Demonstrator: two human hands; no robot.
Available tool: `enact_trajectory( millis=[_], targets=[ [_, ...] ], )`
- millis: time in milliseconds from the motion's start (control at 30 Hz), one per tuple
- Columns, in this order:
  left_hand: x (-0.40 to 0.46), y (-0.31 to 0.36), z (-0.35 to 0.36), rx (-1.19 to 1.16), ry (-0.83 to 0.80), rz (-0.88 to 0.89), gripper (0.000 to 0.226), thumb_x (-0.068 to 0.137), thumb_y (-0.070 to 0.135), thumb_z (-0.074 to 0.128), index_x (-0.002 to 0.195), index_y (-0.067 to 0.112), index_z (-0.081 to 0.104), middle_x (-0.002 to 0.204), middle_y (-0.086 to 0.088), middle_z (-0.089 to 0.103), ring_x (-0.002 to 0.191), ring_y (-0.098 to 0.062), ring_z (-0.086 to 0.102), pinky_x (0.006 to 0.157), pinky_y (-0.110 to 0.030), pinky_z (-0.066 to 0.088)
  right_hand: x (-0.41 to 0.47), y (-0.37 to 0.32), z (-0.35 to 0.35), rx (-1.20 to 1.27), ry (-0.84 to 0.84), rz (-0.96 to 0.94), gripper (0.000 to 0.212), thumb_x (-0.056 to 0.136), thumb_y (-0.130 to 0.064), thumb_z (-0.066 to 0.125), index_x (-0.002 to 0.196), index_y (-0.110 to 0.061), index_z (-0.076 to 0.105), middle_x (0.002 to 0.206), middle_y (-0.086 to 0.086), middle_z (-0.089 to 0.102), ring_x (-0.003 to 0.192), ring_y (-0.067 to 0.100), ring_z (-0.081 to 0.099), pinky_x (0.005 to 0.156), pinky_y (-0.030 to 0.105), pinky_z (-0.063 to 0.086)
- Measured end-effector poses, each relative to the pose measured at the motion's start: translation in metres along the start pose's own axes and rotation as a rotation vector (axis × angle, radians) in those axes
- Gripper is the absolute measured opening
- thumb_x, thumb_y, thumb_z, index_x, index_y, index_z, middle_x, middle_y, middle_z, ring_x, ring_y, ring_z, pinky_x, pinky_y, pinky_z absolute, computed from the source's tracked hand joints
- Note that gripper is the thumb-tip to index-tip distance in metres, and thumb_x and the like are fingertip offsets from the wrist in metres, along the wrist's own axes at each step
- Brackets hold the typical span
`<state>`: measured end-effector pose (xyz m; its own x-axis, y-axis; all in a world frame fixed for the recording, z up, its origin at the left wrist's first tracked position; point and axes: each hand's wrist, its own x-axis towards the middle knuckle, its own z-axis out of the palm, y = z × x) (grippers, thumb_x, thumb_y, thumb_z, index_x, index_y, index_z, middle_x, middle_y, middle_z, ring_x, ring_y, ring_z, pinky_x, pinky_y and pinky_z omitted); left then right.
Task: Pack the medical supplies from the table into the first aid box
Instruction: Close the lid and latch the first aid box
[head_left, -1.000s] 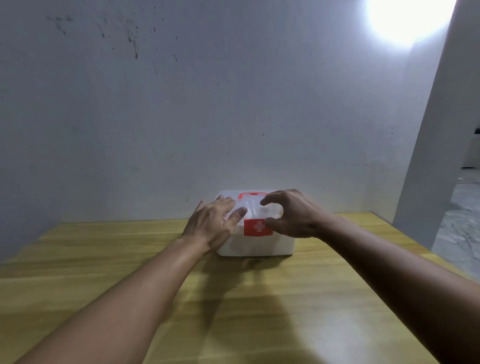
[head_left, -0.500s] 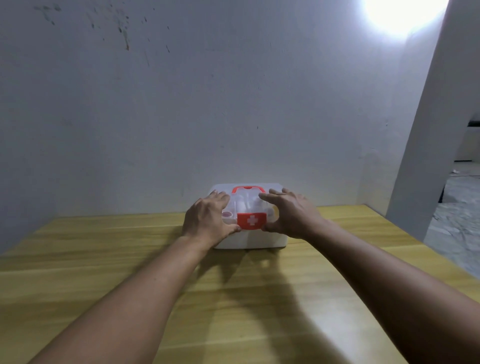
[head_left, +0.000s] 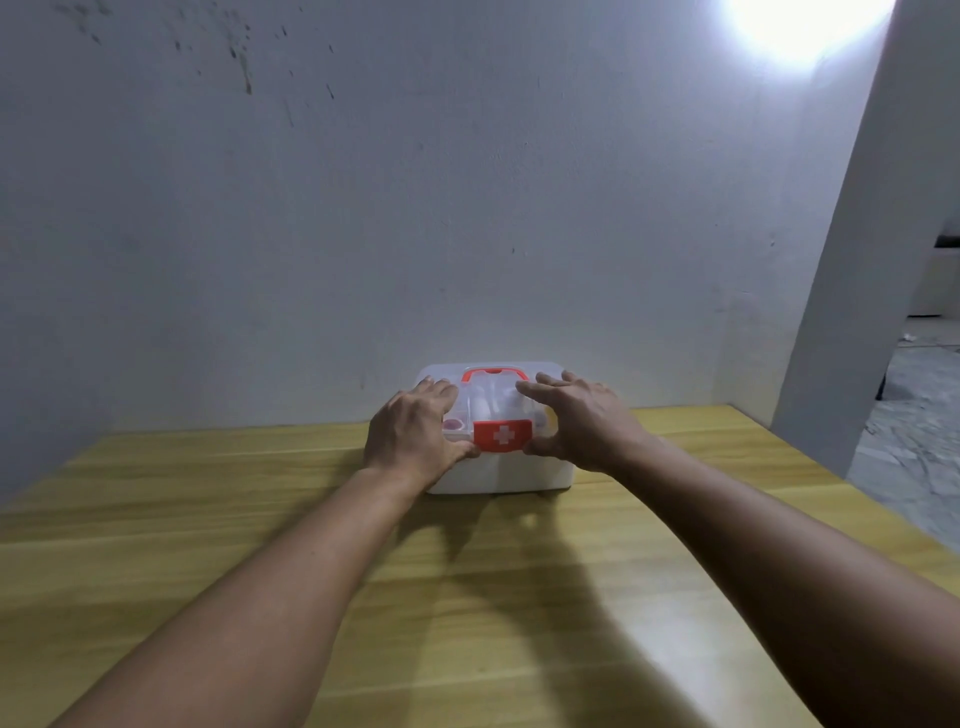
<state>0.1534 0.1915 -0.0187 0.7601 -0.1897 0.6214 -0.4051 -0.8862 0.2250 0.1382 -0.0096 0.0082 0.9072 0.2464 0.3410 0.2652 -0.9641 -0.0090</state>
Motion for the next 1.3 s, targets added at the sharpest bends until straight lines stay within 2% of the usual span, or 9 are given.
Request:
enact_trajectory(
  millis=[233, 400, 533, 667, 1033, 1133, 1233, 1300],
  targets=[
    [0.009, -0.003, 0.006, -0.001, -0.017, -0.017, 0.060, 0.062, 0.050, 0.081, 0.109, 0.018, 0.063, 0.109, 0.000, 0.067, 0.100, -0.023, 0.063, 0.079, -0.033, 0.050, 0.013, 0.003, 0.006, 0.045, -0.018, 0.024, 0.081, 0.080, -0.047, 0.072, 0.149, -0.029, 0.032, 0.156, 0.003, 0.033, 0.143, 0.030, 0.030, 0.111, 0.049, 0.031],
    [0.016, -0.006, 0.011, -0.001, -0.005, -0.021, 0.059, 0.063, 0.049, 0.081, 0.107, 0.015, 0.062, 0.106, -0.001, 0.066, 0.094, -0.024, 0.063, 0.074, -0.031, 0.047, 0.023, 0.006, 0.011, 0.063, -0.008, 0.039, 0.080, 0.080, -0.047, 0.072, 0.148, -0.030, 0.032, 0.156, 0.002, 0.033, 0.143, 0.030, 0.029, 0.111, 0.050, 0.032],
    [0.023, -0.010, 0.016, -0.009, 0.002, -0.021, 0.065, 0.064, 0.048, 0.082, 0.115, 0.015, 0.062, 0.114, -0.002, 0.066, 0.102, -0.024, 0.062, 0.081, -0.034, 0.050, 0.031, 0.007, 0.014, 0.058, -0.003, 0.036, 0.080, 0.081, -0.047, 0.071, 0.148, -0.030, 0.032, 0.156, 0.003, 0.033, 0.143, 0.030, 0.030, 0.111, 0.050, 0.032],
    [0.029, -0.014, 0.021, -0.015, 0.009, -0.022, 0.061, 0.063, 0.048, 0.082, 0.111, 0.014, 0.063, 0.109, -0.001, 0.066, 0.097, -0.023, 0.063, 0.076, -0.031, 0.048, 0.040, 0.010, 0.020, 0.063, 0.006, 0.031, 0.079, 0.081, -0.047, 0.071, 0.148, -0.030, 0.033, 0.156, 0.002, 0.035, 0.142, 0.030, 0.030, 0.110, 0.049, 0.033],
    [0.041, -0.020, 0.029, -0.029, -0.003, -0.041, 0.069, 0.064, 0.044, 0.083, 0.121, 0.012, 0.062, 0.122, -0.007, 0.065, 0.115, -0.026, 0.060, 0.090, -0.036, 0.048, 0.058, 0.015, 0.027, 0.076, -0.003, 0.035, 0.081, 0.079, -0.049, 0.072, 0.148, -0.030, 0.033, 0.156, 0.003, 0.033, 0.144, 0.030, 0.028, 0.111, 0.049, 0.031],
    [0.042, -0.021, 0.029, -0.027, 0.005, -0.040, 0.069, 0.063, 0.043, 0.084, 0.121, 0.012, 0.062, 0.122, -0.007, 0.065, 0.114, -0.026, 0.060, 0.089, -0.036, 0.049, 0.059, 0.016, 0.027, 0.080, -0.005, 0.037, 0.081, 0.079, -0.050, 0.071, 0.148, -0.031, 0.033, 0.157, 0.002, 0.032, 0.145, 0.030, 0.025, 0.113, 0.050, 0.029],
    [0.039, -0.020, 0.028, -0.020, -0.023, -0.041, 0.070, 0.066, 0.042, 0.083, 0.125, 0.012, 0.058, 0.128, -0.006, 0.062, 0.124, -0.025, 0.054, 0.097, -0.038, 0.045, 0.057, 0.016, 0.028, 0.072, -0.007, 0.030, 0.082, 0.080, -0.050, 0.070, 0.149, -0.031, 0.030, 0.158, 0.002, 0.029, 0.146, 0.030, 0.022, 0.113, 0.051, 0.029],
    [0.040, -0.018, 0.025, 0.024, -0.091, -0.036, 0.080, 0.069, 0.044, 0.080, 0.135, 0.013, 0.048, 0.143, -0.004, 0.051, 0.139, -0.021, 0.038, 0.111, -0.042, 0.031, 0.056, 0.015, 0.027, 0.054, -0.026, 0.018, 0.086, 0.082, -0.049, 0.068, 0.151, -0.030, 0.022, 0.161, 0.004, 0.021, 0.148, 0.031, 0.014, 0.113, 0.054, 0.027]
  ],
)
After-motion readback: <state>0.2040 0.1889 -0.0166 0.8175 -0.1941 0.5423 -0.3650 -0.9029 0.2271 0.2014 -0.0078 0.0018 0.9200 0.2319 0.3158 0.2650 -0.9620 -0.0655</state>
